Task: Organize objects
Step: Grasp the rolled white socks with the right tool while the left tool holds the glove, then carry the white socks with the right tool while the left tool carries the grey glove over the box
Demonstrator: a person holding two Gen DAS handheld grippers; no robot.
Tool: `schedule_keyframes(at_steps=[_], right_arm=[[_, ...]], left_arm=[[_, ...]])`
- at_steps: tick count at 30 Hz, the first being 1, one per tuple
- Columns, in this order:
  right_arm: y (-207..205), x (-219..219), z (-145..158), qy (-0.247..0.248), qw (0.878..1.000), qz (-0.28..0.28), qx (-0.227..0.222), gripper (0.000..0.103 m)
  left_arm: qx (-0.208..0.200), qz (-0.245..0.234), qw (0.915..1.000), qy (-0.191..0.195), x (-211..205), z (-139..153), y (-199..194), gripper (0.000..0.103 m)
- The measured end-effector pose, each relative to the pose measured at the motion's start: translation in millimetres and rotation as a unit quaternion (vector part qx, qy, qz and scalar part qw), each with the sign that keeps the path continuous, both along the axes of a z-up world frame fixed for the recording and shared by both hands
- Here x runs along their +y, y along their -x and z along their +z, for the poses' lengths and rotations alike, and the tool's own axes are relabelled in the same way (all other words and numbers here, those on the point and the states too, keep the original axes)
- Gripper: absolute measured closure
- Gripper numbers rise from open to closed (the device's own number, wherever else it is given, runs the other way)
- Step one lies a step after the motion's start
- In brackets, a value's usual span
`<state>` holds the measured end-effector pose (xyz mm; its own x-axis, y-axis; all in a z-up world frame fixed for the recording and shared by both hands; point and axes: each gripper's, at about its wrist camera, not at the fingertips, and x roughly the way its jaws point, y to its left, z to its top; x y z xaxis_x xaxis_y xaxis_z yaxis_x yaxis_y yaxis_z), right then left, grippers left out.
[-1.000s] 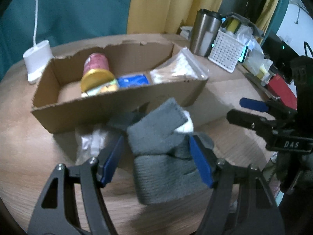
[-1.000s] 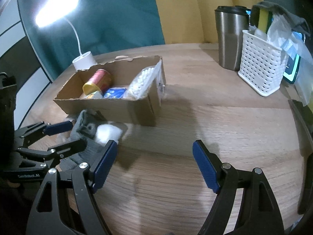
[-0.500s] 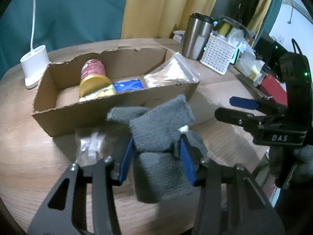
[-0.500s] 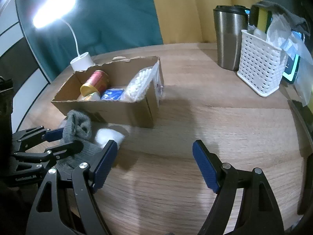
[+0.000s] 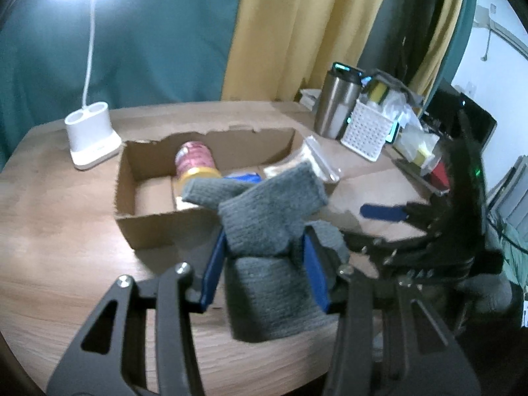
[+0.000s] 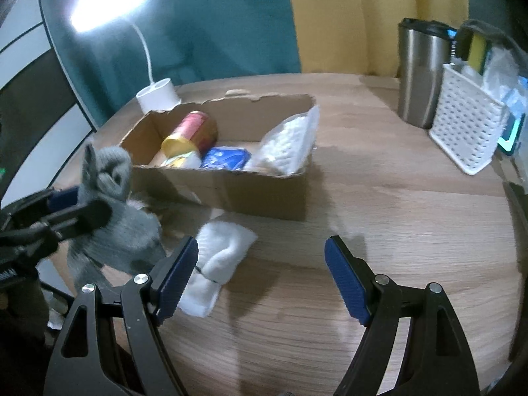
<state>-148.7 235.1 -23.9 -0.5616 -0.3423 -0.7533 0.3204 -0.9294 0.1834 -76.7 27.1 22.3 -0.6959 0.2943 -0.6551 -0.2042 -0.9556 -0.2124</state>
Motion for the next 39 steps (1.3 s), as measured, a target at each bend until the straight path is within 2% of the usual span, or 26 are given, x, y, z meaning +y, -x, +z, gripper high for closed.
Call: schedule_keyframes(at_steps=[13,15,17,21,39], right_arm=[[12,-34,-28,-0.003,0.999,0.023,-0.049,0.021],[14,-38,-32,-0.006,0.998,0.027,-0.055,0.029],[15,-43,-37,-0.016,0.998,0.029,-0.059,0.046],[14,-46,-37,-0.013,0.997,0.039,-0.058,0.054],[8,-33,14,0.003,0.999,0.043,0.0,0.056]], left_arm=[[0.019,0.038,0.9991,-0.001,-40,10,-6,0.056],[0.02,0.042,0.9989,-0.001,-44,10,-6,0.056],[0.021,0.046,0.9987,0.0,-48,10,-5,0.056],[0.023,0.049,0.9985,0.001,-51,12,-4,0.056],[0.051,0.056,0.997,0.017,-58,30,21,0.056]])
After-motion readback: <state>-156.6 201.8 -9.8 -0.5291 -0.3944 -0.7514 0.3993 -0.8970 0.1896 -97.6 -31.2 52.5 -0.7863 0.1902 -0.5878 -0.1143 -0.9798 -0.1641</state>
